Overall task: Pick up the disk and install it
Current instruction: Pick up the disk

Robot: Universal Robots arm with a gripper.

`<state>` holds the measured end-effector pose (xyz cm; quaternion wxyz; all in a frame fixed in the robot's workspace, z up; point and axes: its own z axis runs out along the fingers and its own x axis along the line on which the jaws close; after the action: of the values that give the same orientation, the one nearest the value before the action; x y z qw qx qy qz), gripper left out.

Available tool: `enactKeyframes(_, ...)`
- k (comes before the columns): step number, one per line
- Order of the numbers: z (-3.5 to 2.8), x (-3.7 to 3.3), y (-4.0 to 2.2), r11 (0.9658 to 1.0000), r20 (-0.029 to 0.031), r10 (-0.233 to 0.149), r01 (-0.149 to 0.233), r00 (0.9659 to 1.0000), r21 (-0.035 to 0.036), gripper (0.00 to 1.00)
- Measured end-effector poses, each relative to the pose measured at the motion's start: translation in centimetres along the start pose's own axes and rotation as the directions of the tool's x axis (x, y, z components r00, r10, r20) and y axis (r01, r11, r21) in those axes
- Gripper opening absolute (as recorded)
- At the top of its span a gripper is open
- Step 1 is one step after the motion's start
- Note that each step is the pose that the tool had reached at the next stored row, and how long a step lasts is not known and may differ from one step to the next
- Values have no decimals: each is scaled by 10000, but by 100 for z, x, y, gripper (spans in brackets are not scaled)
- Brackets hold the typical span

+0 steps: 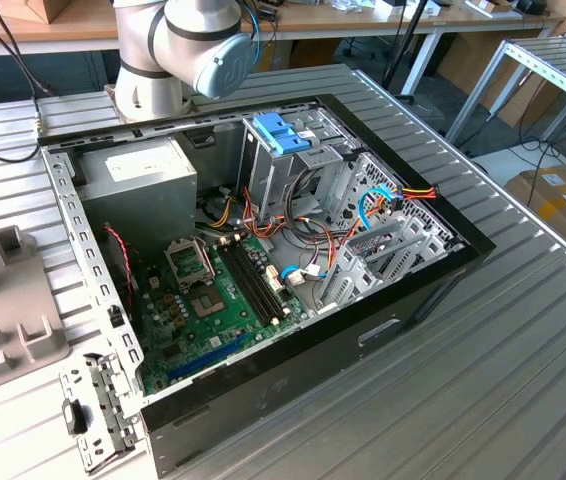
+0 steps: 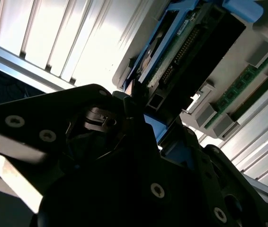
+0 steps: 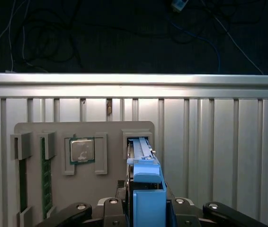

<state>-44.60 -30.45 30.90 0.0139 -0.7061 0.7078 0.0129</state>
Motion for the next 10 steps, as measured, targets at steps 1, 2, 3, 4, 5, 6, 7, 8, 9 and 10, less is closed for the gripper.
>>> enactKeyframes(1,-7,0,0,10000,-1,0,0,10000,-1,37)
enactKeyframes(2,-14,-1,0,10000,0,0,0,10000,0,37)
enactKeyframes(3,-20,-1,0,10000,1,0,0,10000,1,37)
enactKeyframes(4,-31,-1,0,10000,1,0,0,10000,0,37)
enactKeyframes(5,-44,-2,0,10000,3,0,0,10000,1,37)
enactKeyframes(6,-53,-2,0,10000,3,0,0,10000,1,37)
enactKeyframes(7,-60,-2,0,10000,4,0,0,10000,0,37)
enactKeyframes(8,-68,-3,0,10000,5,0,0,10000,1,37)
enactKeyframes(9,-77,-3,0,10000,6,0,0,10000,0,37)
enactKeyframes(10,-90,-3,0,10000,7,0,0,10000,0,37)
